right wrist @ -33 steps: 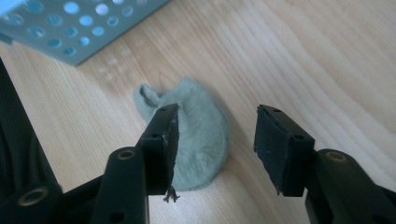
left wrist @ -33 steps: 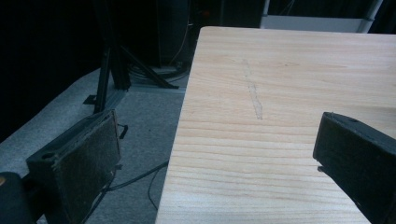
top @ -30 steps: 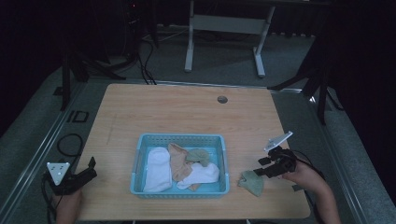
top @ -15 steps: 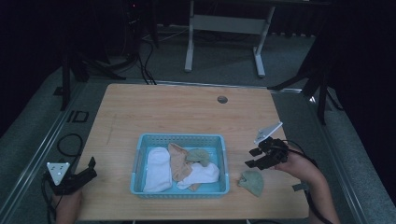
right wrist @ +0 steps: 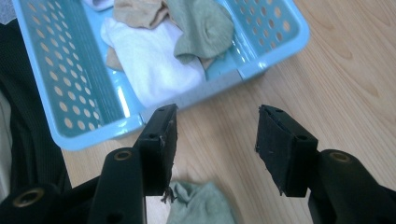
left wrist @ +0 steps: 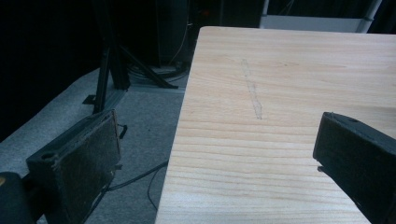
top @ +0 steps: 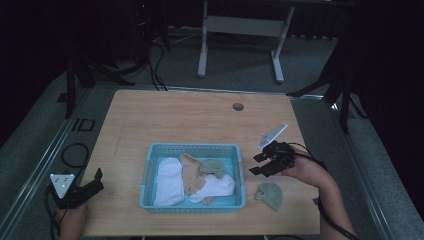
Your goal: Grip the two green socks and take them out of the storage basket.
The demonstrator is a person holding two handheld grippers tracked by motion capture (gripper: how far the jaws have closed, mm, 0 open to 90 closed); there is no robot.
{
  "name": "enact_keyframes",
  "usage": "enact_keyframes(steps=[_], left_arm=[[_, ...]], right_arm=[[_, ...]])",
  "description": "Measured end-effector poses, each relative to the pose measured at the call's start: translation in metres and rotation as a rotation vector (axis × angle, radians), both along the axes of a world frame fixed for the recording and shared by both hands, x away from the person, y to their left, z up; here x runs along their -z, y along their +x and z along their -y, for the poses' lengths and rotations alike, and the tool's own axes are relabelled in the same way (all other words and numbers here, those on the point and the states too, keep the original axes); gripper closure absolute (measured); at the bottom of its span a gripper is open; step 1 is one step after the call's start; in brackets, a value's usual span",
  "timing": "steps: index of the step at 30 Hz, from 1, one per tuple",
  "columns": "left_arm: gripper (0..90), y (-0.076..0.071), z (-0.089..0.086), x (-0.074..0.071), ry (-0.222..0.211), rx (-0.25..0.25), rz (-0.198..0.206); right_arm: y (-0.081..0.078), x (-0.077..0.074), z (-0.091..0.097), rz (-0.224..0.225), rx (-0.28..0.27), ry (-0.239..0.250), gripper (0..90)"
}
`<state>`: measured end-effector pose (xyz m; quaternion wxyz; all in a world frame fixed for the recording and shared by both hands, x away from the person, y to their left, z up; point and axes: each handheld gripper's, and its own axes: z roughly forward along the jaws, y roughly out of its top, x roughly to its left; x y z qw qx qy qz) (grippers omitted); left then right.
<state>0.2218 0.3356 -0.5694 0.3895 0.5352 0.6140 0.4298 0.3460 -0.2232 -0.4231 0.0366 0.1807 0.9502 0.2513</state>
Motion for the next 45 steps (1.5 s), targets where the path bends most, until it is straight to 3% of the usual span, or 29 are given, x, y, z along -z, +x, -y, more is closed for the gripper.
enact_keyframes(steps=[10,25,45], left_arm=[[0.4,0.000,0.000,0.000,-0.001,0.003,0.005],[0.3,0.000,0.000,0.000,-0.006,0.008,0.008],[0.4,-0.001,-0.001,0.000,-0.006,0.013,0.010]], right_arm=[[0.003,-0.002,-0.026,0.013,-0.042,-0.008,47.2],[0.008,0.009,-0.060,0.004,-0.115,-0.032,47.1],[0.016,0.041,-0.103,-0.013,-0.164,-0.104,49.9]])
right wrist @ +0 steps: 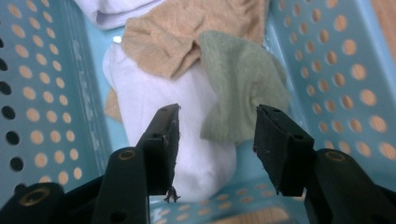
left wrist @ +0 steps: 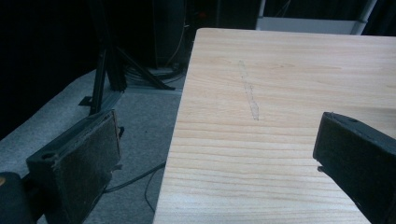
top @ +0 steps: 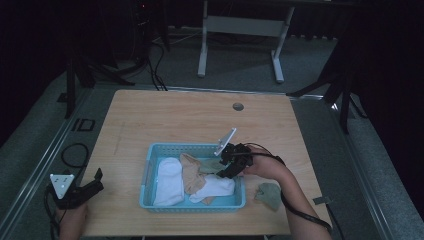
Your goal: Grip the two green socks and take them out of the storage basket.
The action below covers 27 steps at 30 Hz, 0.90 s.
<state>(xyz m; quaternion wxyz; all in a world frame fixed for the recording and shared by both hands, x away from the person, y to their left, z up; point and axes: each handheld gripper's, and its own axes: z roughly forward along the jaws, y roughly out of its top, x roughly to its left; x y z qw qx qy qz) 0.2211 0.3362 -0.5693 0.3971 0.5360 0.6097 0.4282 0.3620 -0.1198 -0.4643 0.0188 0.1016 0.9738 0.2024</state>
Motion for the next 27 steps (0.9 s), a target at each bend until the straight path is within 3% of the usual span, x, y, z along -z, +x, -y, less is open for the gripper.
enact_keyframes(steps=[10,21,24,27], left_arm=[[0.4,0.000,0.000,0.000,0.001,0.001,0.001],[0.4,-0.001,0.000,0.000,0.001,-0.002,0.001],[0.4,-0.001,-0.001,0.000,0.000,-0.001,0.002],[0.4,-0.001,0.000,0.000,0.000,-0.002,0.002]], right_arm=[[0.005,0.012,-0.020,-0.005,-0.020,-0.038,50.9],[0.012,0.029,-0.029,-0.002,-0.011,-0.096,54.1],[0.012,0.034,-0.031,-0.006,-0.008,-0.133,59.4],[0.012,0.038,-0.033,-0.005,-0.012,-0.162,73.3]])
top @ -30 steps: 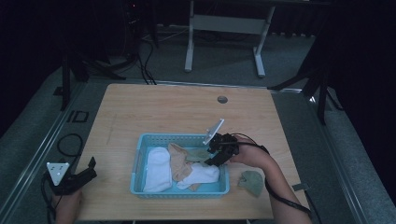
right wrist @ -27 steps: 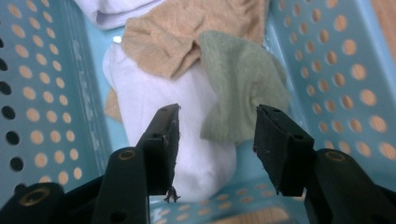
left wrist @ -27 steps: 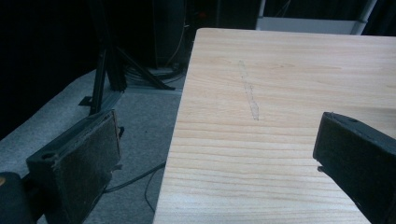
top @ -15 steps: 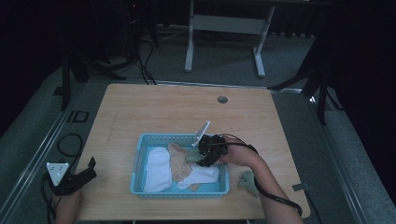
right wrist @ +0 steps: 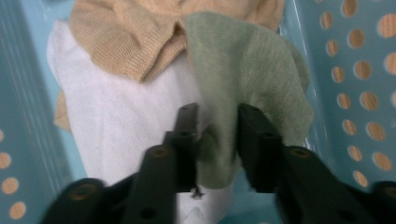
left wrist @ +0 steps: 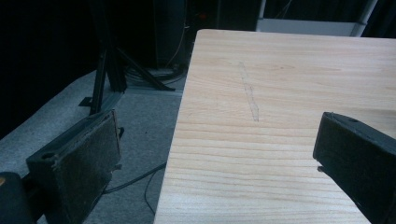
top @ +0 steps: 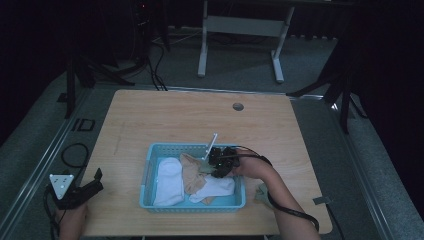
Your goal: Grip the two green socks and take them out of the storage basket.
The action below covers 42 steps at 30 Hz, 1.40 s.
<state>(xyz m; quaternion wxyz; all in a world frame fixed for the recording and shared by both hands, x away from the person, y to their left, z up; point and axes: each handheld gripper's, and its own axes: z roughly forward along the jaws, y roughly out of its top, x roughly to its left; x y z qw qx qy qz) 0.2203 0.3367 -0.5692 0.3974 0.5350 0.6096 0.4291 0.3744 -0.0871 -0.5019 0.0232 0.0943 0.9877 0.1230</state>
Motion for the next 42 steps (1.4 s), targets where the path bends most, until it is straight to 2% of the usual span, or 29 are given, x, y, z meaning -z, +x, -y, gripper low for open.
enact_keyframes(steps=[2,5,18,23,27,30,35,42], left_arm=[[0.4,0.000,0.000,0.000,0.000,0.000,-0.001],[0.4,0.000,0.000,0.000,0.001,0.000,-0.001],[0.4,0.001,0.001,0.000,0.002,-0.003,-0.002],[0.4,0.001,0.001,0.000,0.001,-0.003,-0.003],[0.4,0.001,0.001,0.000,0.001,-0.003,-0.002],[0.4,0.001,0.001,0.000,0.000,-0.005,-0.002],[0.3,0.001,0.001,0.000,0.000,-0.004,-0.002],[0.3,0.001,0.001,0.000,0.003,-0.006,-0.004]], right_arm=[[-0.001,-0.002,0.001,0.004,-0.003,0.005,81.2],[-0.001,-0.009,0.004,0.018,-0.007,0.029,83.7],[-0.012,-0.056,0.022,0.066,-0.018,0.132,84.5],[-0.015,-0.071,0.029,0.070,-0.027,0.182,84.5],[-0.018,-0.079,0.032,0.099,-0.027,0.184,84.5],[-0.020,-0.087,0.036,0.109,-0.031,0.210,84.5],[-0.023,-0.103,0.046,0.139,-0.025,0.238,84.4],[-0.023,-0.117,0.069,0.169,0.021,0.267,84.4]])
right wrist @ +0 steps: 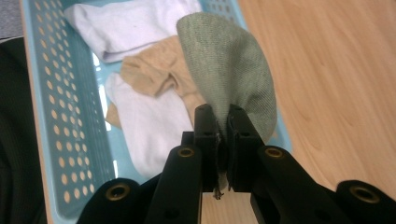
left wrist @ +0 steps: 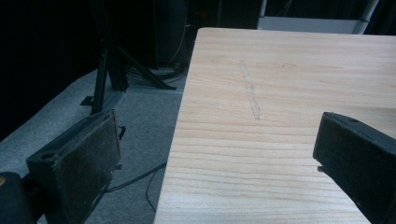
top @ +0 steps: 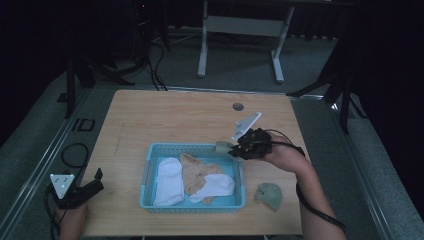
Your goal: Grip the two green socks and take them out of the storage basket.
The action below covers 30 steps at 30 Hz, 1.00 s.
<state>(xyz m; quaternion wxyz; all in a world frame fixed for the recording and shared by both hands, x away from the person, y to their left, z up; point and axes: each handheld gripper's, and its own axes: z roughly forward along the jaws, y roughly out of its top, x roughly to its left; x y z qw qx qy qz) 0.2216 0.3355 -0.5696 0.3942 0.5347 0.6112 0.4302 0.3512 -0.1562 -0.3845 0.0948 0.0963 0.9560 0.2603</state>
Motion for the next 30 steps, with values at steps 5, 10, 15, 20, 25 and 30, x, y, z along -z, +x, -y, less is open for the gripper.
enact_keyframes(steps=[5,10,15,20,25,30], left_arm=[[0.4,0.000,0.000,0.000,0.001,0.000,-0.001],[0.4,0.000,0.000,0.000,0.001,-0.002,-0.003],[0.4,0.000,0.000,0.000,0.002,-0.002,-0.005],[0.4,0.000,0.000,0.000,0.002,-0.003,-0.004],[0.4,0.000,0.000,0.000,0.003,-0.001,-0.006],[0.4,0.000,0.000,0.000,0.003,-0.002,-0.004]], right_arm=[[0.001,-0.008,0.021,0.015,0.042,0.016,84.4],[0.000,-0.009,0.044,0.020,0.088,0.026,84.4],[0.001,-0.006,0.066,0.018,0.134,0.025,84.4],[0.004,0.001,0.084,0.014,0.183,0.035,84.3],[0.008,0.018,0.099,-0.005,0.223,0.035,84.3],[0.014,0.040,0.108,-0.021,0.276,0.026,84.2]])
